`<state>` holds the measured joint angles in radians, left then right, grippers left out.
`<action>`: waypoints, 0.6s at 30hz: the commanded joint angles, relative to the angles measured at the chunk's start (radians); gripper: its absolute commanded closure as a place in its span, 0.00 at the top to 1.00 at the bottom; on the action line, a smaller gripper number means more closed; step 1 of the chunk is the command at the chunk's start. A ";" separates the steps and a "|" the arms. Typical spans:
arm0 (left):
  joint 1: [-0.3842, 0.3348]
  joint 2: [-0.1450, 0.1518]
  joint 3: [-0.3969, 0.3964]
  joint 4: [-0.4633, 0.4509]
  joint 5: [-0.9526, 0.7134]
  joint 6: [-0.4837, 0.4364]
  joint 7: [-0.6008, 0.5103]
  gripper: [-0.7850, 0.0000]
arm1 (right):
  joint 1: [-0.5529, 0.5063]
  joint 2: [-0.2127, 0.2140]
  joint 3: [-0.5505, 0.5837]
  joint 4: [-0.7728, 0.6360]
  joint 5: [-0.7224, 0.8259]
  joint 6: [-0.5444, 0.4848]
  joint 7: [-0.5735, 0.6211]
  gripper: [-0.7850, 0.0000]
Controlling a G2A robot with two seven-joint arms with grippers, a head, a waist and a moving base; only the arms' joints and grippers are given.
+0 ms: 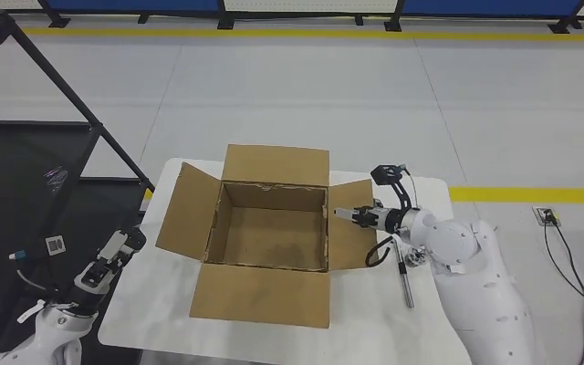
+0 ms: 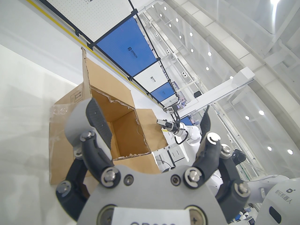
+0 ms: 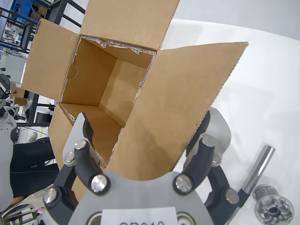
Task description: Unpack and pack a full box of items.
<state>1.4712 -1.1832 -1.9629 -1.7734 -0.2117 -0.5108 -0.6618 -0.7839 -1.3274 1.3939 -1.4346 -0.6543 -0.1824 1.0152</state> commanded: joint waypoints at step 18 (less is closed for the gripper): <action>0.000 0.000 0.000 0.000 0.000 0.000 0.000 1.00 | -0.433 0.066 0.204 -0.589 -0.271 0.106 0.070 1.00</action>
<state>1.4712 -1.1832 -1.9629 -1.7734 -0.2117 -0.5108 -0.6618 -1.1966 -1.2634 1.5937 -2.0022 -0.8989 -0.0822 1.0762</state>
